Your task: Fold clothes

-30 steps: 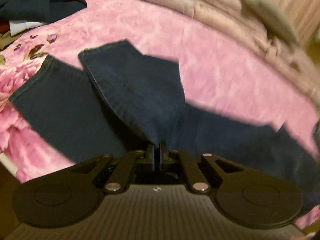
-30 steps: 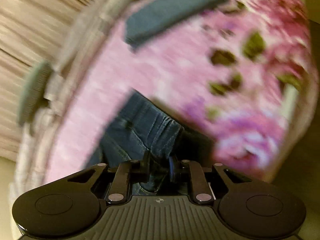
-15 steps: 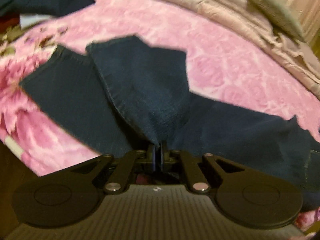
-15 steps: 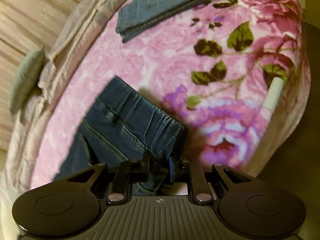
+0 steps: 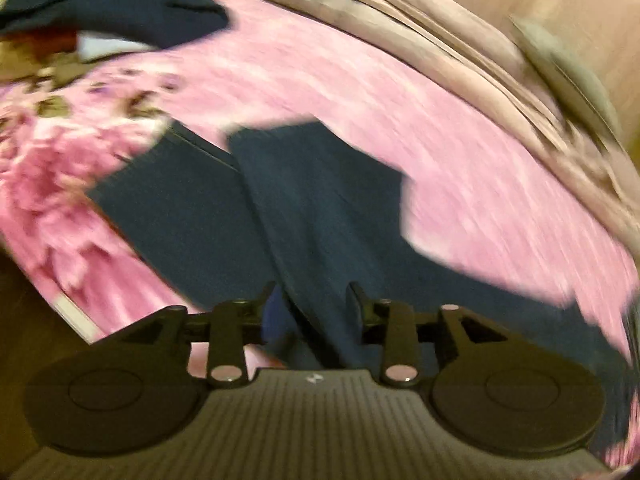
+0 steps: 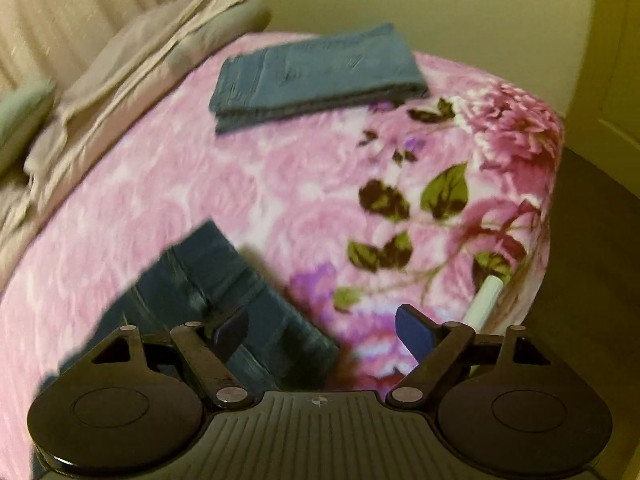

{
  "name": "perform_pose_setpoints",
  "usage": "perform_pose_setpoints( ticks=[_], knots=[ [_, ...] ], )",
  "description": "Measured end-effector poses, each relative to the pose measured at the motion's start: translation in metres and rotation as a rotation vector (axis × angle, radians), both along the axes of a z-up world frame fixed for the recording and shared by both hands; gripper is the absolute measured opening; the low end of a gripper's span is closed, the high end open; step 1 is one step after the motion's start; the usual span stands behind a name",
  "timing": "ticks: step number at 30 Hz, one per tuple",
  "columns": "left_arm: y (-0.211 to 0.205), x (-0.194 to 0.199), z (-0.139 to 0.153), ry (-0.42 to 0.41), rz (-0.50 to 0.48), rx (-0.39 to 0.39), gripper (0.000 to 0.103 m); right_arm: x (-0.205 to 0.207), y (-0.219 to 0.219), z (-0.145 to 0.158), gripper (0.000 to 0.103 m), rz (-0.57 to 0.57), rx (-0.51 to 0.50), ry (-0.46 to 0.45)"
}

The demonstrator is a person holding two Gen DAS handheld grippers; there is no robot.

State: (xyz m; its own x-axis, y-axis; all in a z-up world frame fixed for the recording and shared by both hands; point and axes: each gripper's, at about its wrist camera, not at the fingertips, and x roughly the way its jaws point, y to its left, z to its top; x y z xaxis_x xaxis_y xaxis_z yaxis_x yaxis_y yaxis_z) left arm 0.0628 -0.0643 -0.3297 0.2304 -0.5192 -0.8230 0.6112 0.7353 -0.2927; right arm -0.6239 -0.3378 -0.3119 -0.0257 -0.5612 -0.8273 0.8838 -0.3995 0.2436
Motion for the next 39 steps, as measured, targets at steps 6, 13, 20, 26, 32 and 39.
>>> perform_pose_setpoints(
  ticks=[6,13,20,26,32,39],
  knots=[
    [-0.040,0.078,-0.038,0.064,0.159,0.003,0.032,0.048,-0.026,-0.002,0.083,0.019,-0.004,0.000],
    [-0.043,0.109,-0.059,0.185,0.206,-0.118,0.000,0.105,-0.030,-0.008,0.083,0.090,0.016,0.034],
    [0.043,0.087,-0.011,0.007,0.285,-0.229,0.000,0.128,-0.031,-0.011,0.083,0.106,0.018,0.054],
    [0.066,0.091,-0.062,0.061,0.324,-0.113,0.000,0.141,-0.027,-0.019,0.083,0.149,0.041,0.061],
    [0.068,0.083,-0.050,-0.009,0.279,-0.147,0.000,0.141,-0.024,-0.023,0.083,0.172,0.062,0.077],
    [0.057,0.080,-0.059,-0.050,0.243,-0.045,0.001,0.129,-0.020,-0.027,0.083,0.156,0.075,0.041]
  ],
)
